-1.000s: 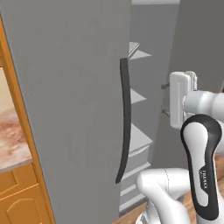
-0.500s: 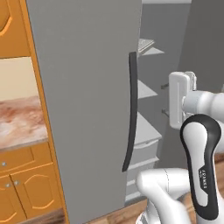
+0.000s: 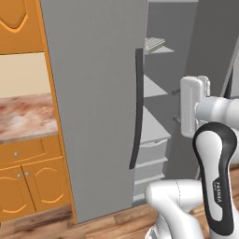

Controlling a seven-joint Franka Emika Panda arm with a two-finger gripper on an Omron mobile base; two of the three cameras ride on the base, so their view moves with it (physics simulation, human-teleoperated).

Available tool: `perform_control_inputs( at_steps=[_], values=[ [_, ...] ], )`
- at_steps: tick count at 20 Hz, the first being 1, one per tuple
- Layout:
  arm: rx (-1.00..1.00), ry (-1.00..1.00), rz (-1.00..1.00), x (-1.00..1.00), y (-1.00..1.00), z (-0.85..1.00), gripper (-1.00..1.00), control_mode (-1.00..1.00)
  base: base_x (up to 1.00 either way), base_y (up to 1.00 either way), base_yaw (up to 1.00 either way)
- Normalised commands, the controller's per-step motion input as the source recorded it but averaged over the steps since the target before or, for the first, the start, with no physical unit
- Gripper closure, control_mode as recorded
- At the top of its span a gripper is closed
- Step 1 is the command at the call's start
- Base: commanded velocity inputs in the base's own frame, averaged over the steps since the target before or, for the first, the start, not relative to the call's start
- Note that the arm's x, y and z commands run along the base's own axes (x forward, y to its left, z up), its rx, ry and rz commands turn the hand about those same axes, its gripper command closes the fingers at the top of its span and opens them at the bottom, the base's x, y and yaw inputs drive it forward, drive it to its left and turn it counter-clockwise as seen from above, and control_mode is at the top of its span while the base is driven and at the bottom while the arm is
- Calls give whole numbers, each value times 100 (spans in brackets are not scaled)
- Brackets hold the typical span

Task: The ice cube tray has been filled with water. Take the tray and place it in the freezer to make ice. Close the freezer door after placing the tray.

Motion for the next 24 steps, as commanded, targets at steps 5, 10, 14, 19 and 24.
perform_control_inputs(
  at_steps=[5,10,14,19,24],
  values=[
    [0,0,0,0,0,0,-100,100,-1,-27,11],
    [0,0,0,0,0,0,-100,100,0,-32,7],
    [0,0,0,0,-4,-1,-100,-100,0,-6,0],
    [0,0,-1,0,0,-1,-100,-100,0,0,0],
    [0,0,-1,0,-5,-3,-100,-100,0,0,0]
  ],
)
